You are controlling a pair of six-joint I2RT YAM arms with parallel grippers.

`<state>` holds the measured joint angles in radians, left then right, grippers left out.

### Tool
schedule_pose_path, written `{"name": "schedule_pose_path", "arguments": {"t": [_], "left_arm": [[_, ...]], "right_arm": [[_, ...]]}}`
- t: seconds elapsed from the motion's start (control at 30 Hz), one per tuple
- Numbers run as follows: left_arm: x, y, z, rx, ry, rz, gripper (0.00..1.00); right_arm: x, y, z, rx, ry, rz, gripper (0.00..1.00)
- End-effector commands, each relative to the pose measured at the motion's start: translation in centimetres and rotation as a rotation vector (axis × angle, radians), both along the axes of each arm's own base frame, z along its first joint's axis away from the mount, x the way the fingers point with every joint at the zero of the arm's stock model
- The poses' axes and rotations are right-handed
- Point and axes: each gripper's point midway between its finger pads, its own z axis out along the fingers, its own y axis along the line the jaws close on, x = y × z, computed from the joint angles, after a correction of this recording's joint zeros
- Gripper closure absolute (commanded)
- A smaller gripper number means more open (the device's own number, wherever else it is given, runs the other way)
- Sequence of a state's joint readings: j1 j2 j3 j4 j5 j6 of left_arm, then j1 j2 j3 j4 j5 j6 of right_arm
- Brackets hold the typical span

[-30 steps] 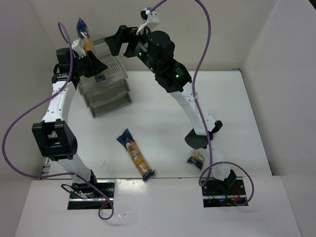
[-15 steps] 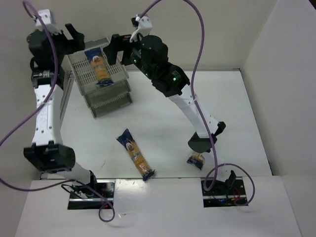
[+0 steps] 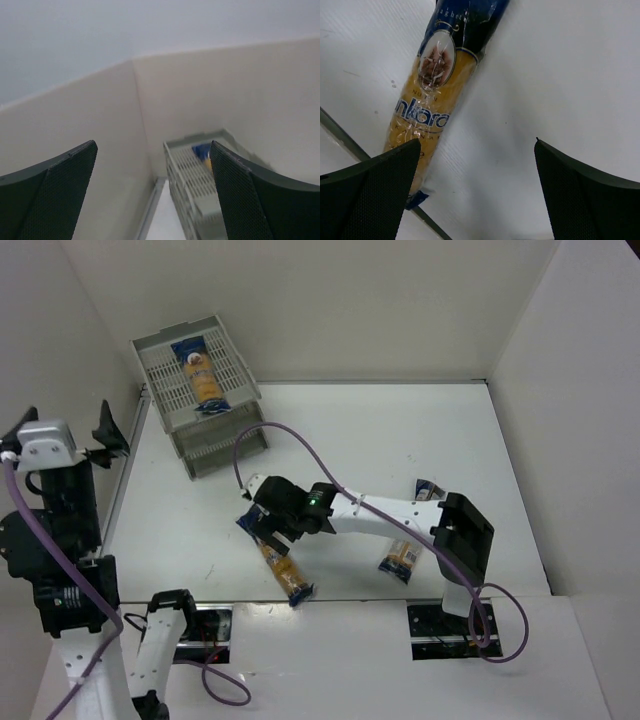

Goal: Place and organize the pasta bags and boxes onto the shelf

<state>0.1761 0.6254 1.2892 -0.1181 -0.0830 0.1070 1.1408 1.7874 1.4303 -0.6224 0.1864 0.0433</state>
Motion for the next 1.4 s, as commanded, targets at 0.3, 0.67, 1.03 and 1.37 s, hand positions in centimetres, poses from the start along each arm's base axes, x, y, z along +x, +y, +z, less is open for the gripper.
{"name": "schedule_pose_path", "arguments": {"t": [0.3, 0.67, 1.03, 1.37], "left_arm": [[-2.3, -0.4, -7.1, -0.164, 0.070, -0.029, 0.00], [-2.1, -0.7, -9.4, -0.163, 0.085, -0.048, 0.00], [-2.0, -0.5, -9.6, -0.146, 0.088, -0.031, 0.00], [-2.0, 0.4, -8.6, -0.110, 0.090, 0.026, 0.00]], "right_arm": [[-4.7, 2.3, -3.2, 0.132, 0.120, 0.042, 0.00], [-6.9, 2.7, -8.9, 0.023, 0.126, 0.049, 0.00], [-7.5, 2.8, -11.3, 0.028, 0.139, 0.056, 0.86], [-7.2, 8.7, 1.1, 0.265, 0.021, 0.319, 1.00]]}}
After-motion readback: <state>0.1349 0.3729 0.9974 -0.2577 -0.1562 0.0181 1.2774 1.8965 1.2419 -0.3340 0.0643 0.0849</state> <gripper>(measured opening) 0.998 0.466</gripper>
